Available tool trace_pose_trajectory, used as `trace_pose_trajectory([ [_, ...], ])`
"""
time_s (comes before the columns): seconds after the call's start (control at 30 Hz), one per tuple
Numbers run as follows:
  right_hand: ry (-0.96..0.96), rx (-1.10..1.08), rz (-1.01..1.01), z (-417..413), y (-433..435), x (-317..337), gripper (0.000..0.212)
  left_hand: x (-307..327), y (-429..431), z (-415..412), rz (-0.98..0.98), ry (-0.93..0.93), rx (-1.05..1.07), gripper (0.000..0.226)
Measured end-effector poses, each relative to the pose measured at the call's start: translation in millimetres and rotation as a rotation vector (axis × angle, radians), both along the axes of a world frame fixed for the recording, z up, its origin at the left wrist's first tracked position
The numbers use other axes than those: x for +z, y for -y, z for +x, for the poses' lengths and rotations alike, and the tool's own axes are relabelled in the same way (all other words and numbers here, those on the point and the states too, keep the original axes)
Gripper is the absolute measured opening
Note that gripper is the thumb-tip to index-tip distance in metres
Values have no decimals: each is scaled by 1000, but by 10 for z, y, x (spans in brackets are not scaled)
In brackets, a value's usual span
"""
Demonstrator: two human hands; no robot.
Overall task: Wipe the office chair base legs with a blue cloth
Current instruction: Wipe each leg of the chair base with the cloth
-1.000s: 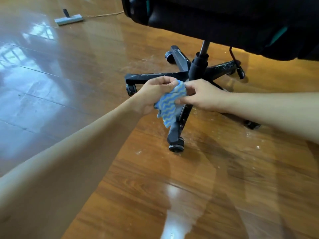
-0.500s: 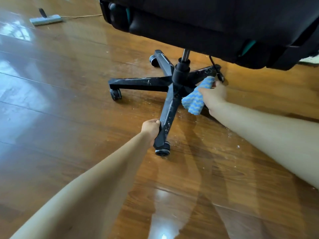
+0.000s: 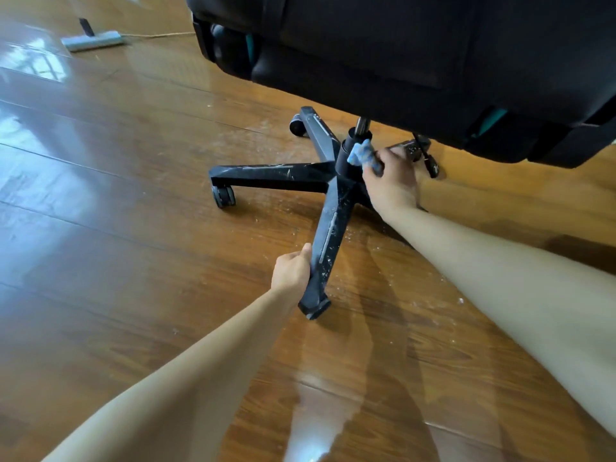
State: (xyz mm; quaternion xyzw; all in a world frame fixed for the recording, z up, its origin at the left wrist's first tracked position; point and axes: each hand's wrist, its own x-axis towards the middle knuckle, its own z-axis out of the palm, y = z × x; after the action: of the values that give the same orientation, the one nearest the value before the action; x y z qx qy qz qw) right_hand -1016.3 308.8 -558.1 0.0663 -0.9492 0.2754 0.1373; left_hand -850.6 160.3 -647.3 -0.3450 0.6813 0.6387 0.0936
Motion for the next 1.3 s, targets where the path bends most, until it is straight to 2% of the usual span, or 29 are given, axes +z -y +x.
trace_pose_trajectory([
  [0.1,188,211,188,157,-11,-436,30,-65,-119,96,-139,-70,23,47],
  [0.17,161,230,134,253,-34,-642,33,-122,-196,198,-233,-136,64,47],
  [0.33,184,280,112,427,-135,-750,44,-175,-135,299,-292,-221,30,46],
  [0.53,119,284,76,830,-157,-795,37,-249,-103,356,-282,-226,4,44],
  [0.77,136,141,159,347,164,-562,35,-262,54,393,-203,-186,-141,44],
  [0.83,158,91,124,298,180,-520,36,-239,100,362,-150,-153,-184,43],
  [1.07,110,100,-22,1147,129,-812,41,-299,8,362,-176,-62,-167,38],
  [1.13,117,123,7,1110,60,-817,41,-286,-16,394,-194,-62,-182,38],
  [1.3,170,151,229,506,56,-611,39,-312,0,456,-189,-108,-186,41],
])
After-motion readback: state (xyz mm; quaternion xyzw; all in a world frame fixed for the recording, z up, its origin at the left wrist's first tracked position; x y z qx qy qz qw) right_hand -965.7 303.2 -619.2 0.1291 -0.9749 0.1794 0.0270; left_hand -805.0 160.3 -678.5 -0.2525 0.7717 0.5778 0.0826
